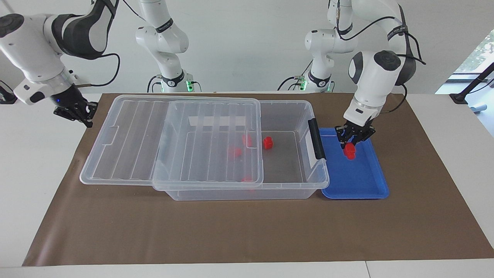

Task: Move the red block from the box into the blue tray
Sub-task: 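Lift the red block into the blue tray and open the left gripper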

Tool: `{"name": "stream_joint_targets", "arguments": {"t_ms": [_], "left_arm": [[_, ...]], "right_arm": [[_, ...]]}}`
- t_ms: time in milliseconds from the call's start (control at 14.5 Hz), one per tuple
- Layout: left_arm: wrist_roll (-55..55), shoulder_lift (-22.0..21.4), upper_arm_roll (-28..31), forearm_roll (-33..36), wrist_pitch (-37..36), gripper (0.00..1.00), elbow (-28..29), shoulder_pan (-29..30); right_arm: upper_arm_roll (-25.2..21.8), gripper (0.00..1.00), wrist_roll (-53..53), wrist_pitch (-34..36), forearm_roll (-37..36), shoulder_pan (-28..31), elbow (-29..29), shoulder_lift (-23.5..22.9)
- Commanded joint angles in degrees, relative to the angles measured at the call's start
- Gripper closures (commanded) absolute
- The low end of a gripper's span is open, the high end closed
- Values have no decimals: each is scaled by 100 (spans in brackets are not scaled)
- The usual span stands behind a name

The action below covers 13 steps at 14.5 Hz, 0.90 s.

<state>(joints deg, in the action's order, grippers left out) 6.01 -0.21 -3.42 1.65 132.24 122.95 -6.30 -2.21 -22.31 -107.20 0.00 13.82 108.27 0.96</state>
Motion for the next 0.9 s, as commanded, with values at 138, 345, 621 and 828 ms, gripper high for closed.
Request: {"name": "stream_joint_targets", "arguments": {"t_ms": [138,345,621,828], "left_arm": [[-556,486,-36,-121,1260,100,554,358],[-584,916,-27,-121,1575,100,563,402],[-584,970,-27,-121,1586,40,528,402],[-557,865,-36,-121,1306,0,406,402]], "right_arm": [[54,100,-467,-309,-27,279,185,-148],[54,100,-440,-608,-27,226,475,-87],[54,100,-3,-635,-27,-19,529,-87],[54,100,437,-609,-27,-256,529,-78]]}}
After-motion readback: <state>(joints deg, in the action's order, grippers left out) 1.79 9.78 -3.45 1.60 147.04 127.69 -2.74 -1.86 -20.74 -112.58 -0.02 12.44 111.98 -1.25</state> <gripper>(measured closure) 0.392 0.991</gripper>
